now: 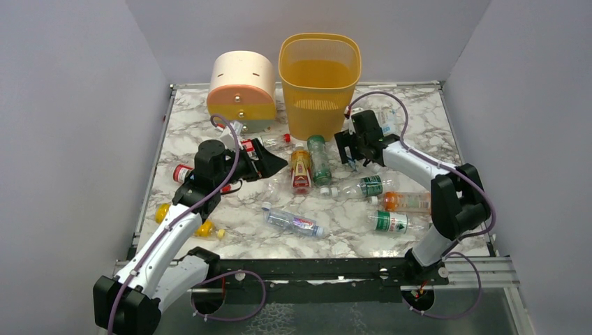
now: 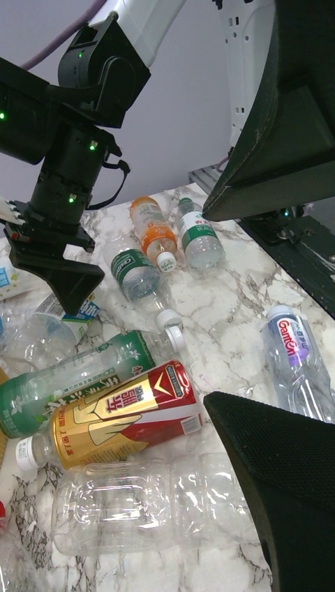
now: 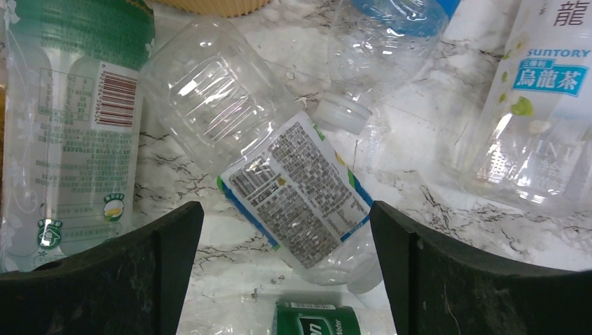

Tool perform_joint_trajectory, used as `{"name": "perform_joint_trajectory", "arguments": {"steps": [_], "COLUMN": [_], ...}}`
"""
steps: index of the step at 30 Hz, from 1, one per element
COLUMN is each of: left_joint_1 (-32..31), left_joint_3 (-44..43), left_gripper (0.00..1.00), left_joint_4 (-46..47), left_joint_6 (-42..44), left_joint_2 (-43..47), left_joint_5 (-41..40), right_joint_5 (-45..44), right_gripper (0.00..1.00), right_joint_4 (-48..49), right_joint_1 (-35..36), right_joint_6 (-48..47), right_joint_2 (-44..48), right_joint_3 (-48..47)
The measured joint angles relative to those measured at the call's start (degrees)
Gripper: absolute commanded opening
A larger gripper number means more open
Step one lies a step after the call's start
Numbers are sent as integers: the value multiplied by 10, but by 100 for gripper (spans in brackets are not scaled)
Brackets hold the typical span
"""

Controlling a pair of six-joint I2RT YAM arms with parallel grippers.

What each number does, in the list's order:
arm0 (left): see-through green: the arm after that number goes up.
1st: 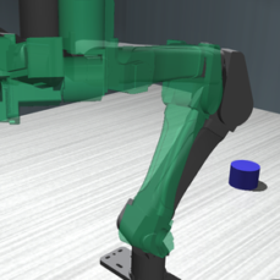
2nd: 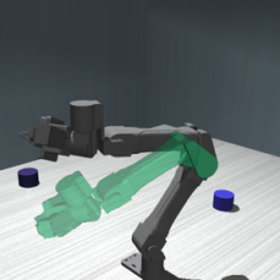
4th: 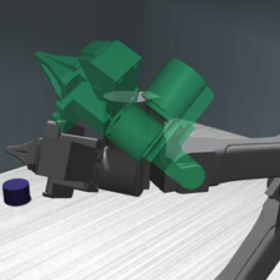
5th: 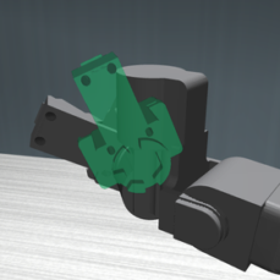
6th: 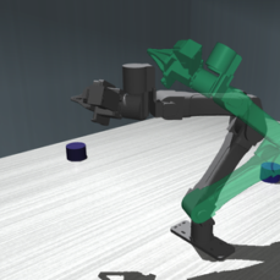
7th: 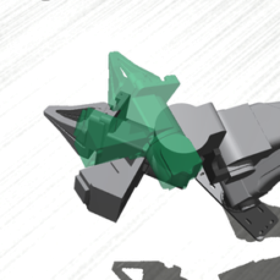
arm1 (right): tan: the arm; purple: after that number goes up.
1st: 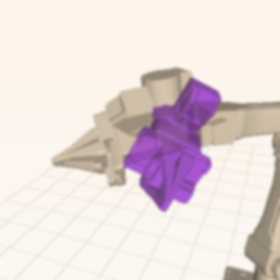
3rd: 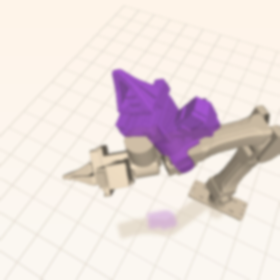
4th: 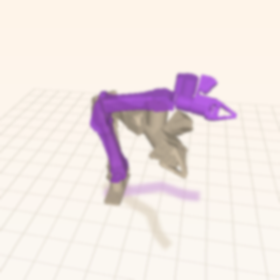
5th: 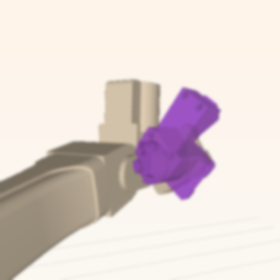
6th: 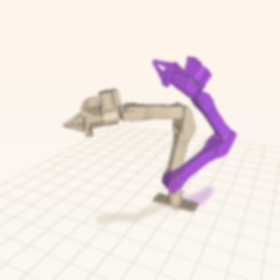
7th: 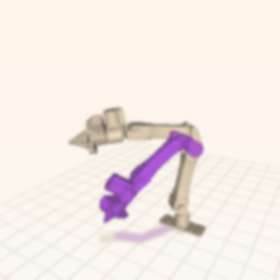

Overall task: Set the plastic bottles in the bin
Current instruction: Pick up the plastic bottle at the center of the board.

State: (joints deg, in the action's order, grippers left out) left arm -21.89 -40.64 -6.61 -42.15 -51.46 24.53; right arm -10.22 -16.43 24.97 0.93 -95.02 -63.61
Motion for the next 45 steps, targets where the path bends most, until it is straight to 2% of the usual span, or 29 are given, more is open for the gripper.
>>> {"name": "perform_joint_trajectory", "arguments": {"steps": [10,17,22,28,32,45], "left_joint_1": [-4,-8,-14,-21,-26,-29], "left_joint_3": [0,0,0,0,0,0], "left_gripper": [99,99,99,99,99,99], "left_joint_4": [-4,-5,-5,-6,-9,-10], "left_joint_6": [0,0,0,0,0,3], "left_joint_2": [0,-1,-7,-16,-17,-17], "left_joint_5": [-1,-2,-2,-7,-11,-30], "right_joint_5": [11,38,47,57,66,117], "right_gripper": [90,77,63,57,56,56], "right_joint_4": [18,44,61,56,43,0], "right_joint_1": [-1,0,-1,0,1,6], "right_joint_6": [-16,-10,-5,5,9,33], "right_joint_2": [-37,-37,-12,11,45,256], "right_joint_3": [0,31,59,72,73,73]}}
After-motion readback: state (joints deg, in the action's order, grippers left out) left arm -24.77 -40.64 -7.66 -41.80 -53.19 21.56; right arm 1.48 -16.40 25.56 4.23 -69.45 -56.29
